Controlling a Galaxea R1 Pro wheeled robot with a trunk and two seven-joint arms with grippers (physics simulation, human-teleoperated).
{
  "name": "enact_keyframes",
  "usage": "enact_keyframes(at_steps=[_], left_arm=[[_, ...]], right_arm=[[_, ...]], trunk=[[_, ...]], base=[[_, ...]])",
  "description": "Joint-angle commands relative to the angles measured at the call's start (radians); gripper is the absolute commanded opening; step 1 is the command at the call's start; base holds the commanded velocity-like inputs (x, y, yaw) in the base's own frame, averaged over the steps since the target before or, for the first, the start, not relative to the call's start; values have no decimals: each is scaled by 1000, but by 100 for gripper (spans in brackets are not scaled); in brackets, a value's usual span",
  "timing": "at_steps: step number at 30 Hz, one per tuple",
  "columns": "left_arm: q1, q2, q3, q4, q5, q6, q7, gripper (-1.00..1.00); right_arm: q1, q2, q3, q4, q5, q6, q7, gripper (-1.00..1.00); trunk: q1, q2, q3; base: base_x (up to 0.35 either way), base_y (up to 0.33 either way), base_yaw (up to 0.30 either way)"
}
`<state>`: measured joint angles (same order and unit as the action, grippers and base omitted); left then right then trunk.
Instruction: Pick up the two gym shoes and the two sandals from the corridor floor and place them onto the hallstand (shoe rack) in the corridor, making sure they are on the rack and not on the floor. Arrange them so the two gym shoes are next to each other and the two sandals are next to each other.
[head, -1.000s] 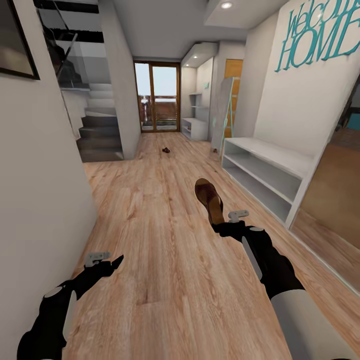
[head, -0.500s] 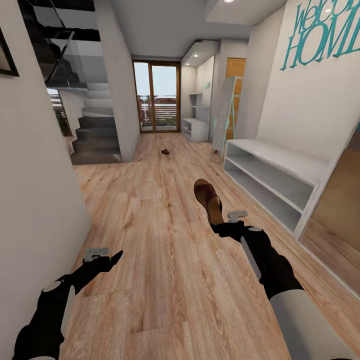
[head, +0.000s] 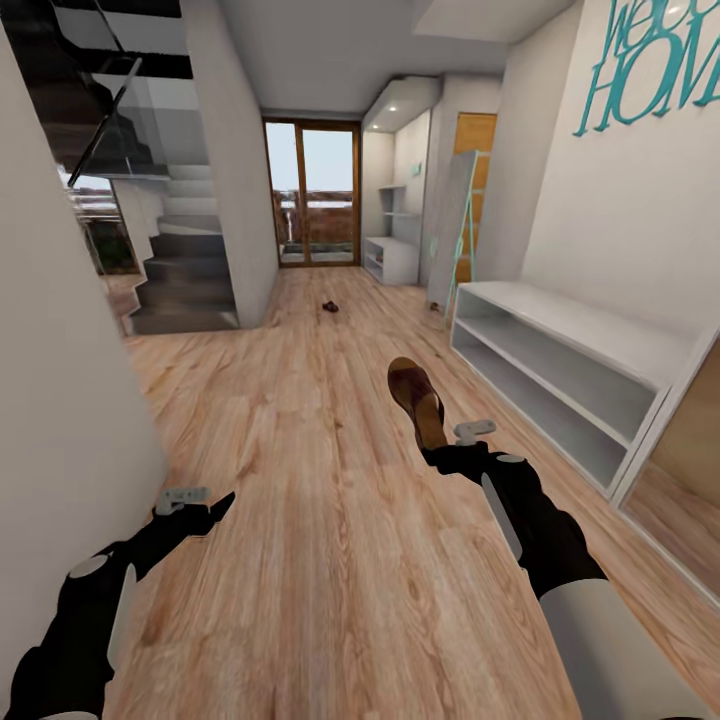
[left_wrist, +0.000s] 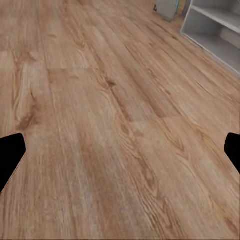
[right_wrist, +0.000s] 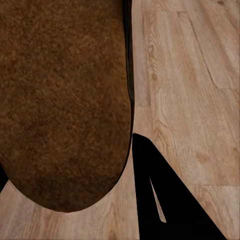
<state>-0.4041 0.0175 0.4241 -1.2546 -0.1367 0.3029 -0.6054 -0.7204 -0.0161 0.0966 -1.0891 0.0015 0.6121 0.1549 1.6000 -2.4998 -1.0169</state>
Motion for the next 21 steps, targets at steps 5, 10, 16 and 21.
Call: enact_keyframes(at_steps=[5, 10, 16, 21], left_arm=[[-1, 1, 3, -4, -7, 5, -7, 100], [-1, 1, 4, -5, -7, 4, -7, 100], [-1, 1, 4, -5, -7, 4, -7, 100], [-1, 1, 3, -4, -7, 4, -7, 100]], right_arm=[[-1, -1, 2, 0, -3, 6, -1, -100], [-1, -1, 2, 1, -3, 6, -1, -100], [-1, -1, 2, 1, -4, 6, -1, -100], [-1, -1, 2, 2, -6, 6, -1, -100]], trunk=[[0, 0, -1], [0, 0, -1], [0, 0, -1], [0, 0, -1]], base=[[348, 0, 0], [348, 0, 0], [348, 0, 0], [348, 0, 0]])
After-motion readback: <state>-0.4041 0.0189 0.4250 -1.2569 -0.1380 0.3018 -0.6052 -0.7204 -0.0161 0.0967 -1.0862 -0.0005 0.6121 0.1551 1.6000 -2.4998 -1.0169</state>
